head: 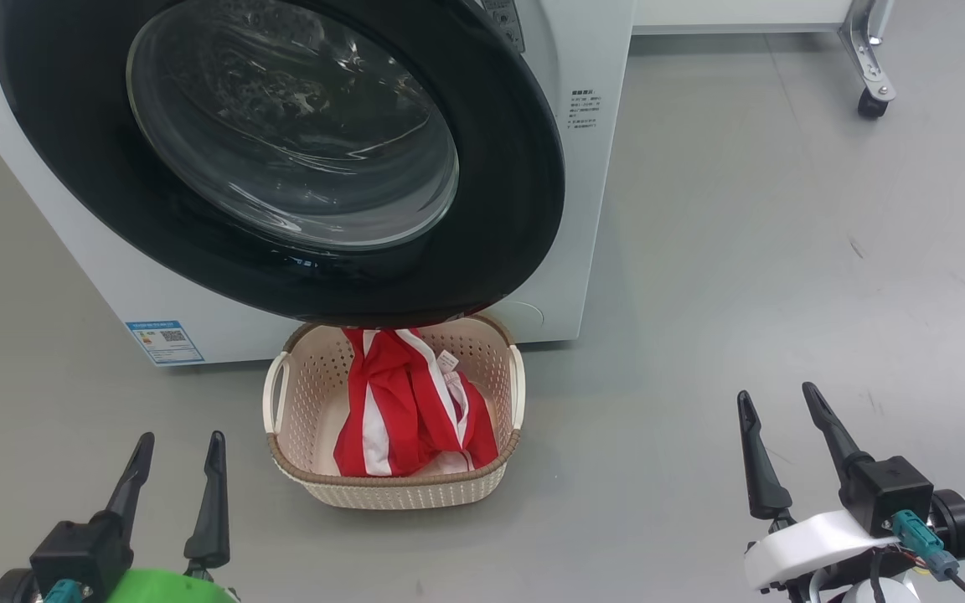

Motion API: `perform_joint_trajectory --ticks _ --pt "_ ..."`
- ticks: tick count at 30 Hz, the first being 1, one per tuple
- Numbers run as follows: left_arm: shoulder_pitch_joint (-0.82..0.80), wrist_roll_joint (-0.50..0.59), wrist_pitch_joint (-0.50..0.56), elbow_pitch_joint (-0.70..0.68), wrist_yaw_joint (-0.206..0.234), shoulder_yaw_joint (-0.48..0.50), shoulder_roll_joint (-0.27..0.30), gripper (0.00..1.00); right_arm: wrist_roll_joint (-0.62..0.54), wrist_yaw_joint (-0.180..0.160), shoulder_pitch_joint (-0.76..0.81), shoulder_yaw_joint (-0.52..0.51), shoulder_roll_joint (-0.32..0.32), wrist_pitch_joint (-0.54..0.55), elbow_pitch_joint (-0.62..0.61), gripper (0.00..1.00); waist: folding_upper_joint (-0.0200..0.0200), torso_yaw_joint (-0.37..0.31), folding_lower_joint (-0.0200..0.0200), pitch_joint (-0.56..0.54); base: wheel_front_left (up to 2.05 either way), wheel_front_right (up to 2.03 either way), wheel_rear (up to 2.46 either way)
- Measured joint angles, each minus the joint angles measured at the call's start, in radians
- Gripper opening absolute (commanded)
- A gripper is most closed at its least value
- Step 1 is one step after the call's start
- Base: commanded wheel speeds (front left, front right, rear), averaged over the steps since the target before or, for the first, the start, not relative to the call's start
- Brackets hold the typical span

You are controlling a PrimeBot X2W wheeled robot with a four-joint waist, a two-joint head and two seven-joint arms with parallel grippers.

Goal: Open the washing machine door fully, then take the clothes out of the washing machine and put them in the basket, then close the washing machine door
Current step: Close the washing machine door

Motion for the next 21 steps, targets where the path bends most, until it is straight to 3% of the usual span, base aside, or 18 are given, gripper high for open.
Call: perform_joint_trajectory --ticks 21 --pt "0.007 0.017 -0.007 0.006 0.03 0.0 -0.018 1.0 -0.009 -0.008 0.016 0.001 -0.005 0.0 -0.022 1.0 0.0 0.008 0.0 -0.007 0.0 0.0 0.0"
